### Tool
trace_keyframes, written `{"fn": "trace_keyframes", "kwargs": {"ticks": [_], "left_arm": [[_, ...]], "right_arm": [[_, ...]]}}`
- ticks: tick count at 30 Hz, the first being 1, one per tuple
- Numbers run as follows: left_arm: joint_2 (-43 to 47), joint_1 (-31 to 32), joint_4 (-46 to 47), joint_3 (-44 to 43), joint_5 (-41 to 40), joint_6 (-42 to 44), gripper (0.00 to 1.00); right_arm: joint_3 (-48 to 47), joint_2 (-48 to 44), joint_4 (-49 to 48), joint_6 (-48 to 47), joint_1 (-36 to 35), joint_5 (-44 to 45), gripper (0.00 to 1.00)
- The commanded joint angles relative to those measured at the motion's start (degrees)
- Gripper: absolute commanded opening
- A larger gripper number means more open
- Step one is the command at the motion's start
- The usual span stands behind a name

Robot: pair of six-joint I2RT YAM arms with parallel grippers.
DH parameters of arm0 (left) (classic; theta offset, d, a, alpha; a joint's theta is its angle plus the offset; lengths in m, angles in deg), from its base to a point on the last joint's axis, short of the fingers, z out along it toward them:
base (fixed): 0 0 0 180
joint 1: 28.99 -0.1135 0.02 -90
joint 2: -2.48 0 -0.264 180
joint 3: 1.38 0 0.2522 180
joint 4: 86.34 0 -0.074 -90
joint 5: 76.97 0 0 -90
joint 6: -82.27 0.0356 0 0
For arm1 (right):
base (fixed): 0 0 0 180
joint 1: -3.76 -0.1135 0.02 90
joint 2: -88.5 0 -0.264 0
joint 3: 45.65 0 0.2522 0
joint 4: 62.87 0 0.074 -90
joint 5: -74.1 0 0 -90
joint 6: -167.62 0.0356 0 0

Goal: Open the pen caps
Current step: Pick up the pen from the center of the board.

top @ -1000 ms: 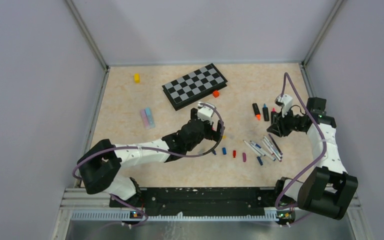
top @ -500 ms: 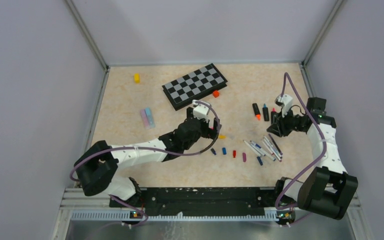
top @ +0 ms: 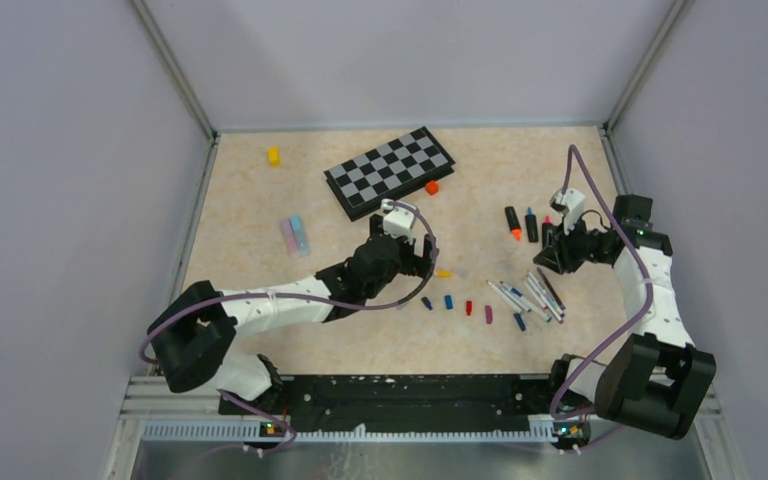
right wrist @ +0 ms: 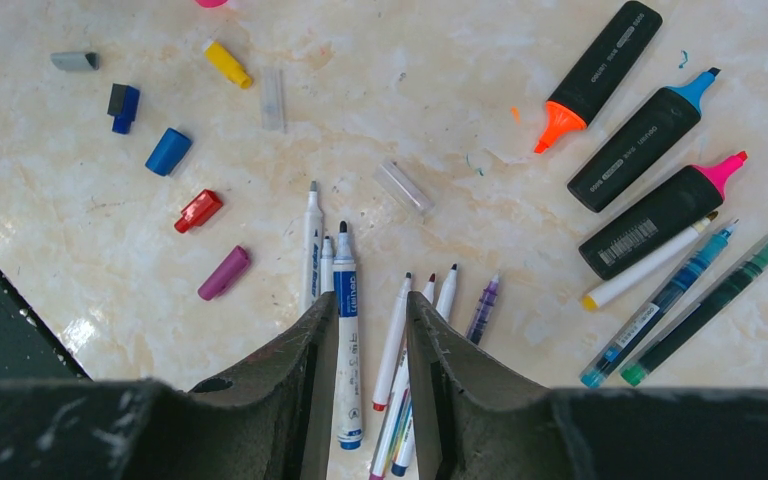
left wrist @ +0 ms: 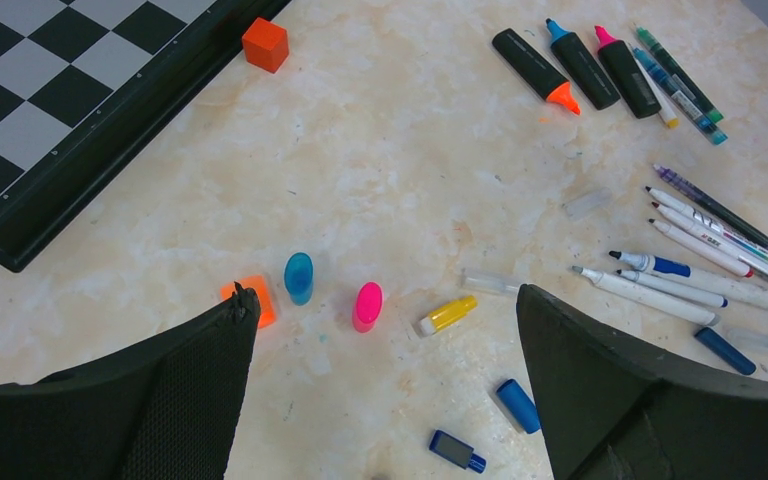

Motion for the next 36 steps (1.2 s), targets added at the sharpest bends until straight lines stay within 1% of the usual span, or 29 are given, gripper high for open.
{"fn": "trace_keyframes", "kwargs": {"ticks": [1, 36], "left_arm": [[2.30, -0.49, 0.74, 0.84, -0.66, -0.82, 0.99], [3.01, -1.65, 0.25, 1.85, -0.76, -1.43, 0.99]], "right_arm": [[0.03, -1.54, -0.43, -1.24, 0.85, -1.67, 0.30], [0.12, -1.40, -0.41, -1.33, 0.85, -1.58, 0.30]]}}
